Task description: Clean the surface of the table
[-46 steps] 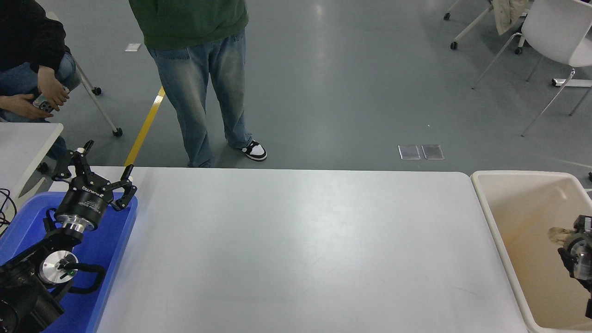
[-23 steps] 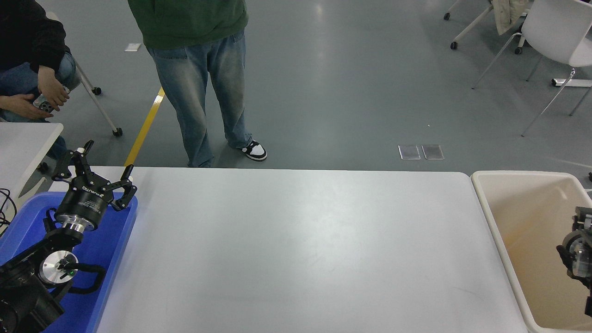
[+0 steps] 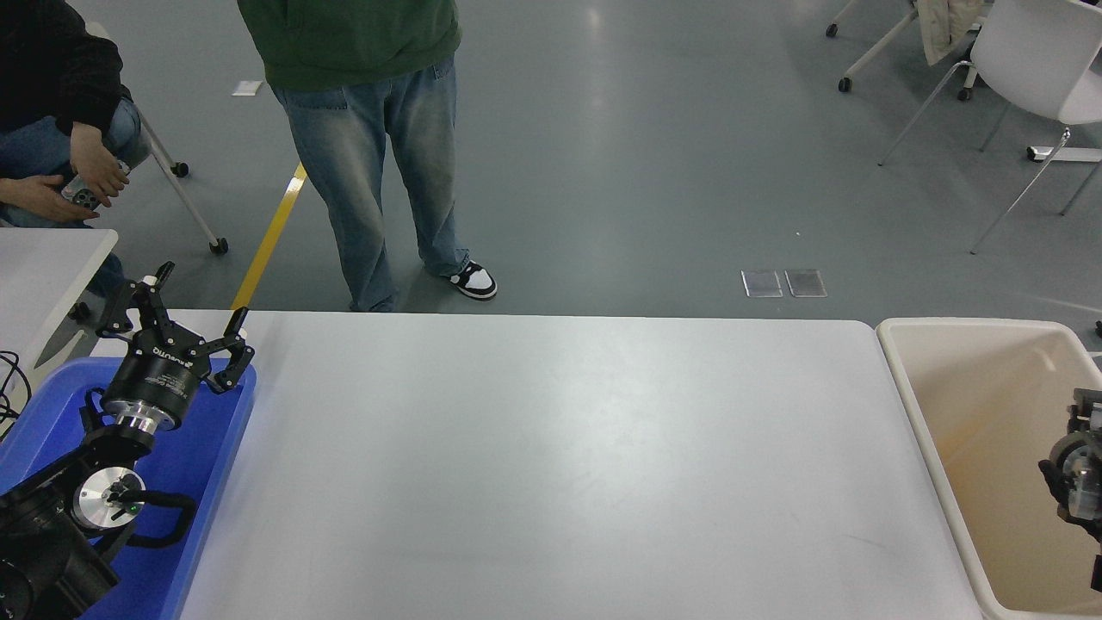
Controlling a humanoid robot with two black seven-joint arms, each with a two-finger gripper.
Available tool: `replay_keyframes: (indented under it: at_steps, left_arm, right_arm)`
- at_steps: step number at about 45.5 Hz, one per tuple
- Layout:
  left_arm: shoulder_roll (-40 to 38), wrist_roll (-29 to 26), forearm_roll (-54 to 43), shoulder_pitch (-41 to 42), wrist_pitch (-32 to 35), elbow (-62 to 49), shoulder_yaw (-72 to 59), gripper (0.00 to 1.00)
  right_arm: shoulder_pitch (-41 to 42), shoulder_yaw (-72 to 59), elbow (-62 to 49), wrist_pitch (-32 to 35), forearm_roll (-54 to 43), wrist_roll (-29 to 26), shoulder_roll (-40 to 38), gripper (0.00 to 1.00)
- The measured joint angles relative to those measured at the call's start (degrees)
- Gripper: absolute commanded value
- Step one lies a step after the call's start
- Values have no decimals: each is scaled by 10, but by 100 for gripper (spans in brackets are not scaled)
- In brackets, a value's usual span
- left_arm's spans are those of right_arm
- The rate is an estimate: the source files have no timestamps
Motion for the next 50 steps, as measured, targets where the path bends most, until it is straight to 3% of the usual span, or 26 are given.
replay_keyframes:
  at_steps: [11,25,38,50]
  left_arm:
    - [0,0,0,0,1,0,0,100]
    - [0,0,0,0,1,0,0,100]
    - [0,0,0,0,1,0,0,100]
    - [0,0,0,0,1,0,0,100]
  right_arm:
    - [-17,69,163,75,48,0,-54,100]
    - [-110,358,359,228,64,5,-71,100]
    - [-175,480,460,324,68,37,-62,100]
    - [-224,506,494,355,66,64,-34,100]
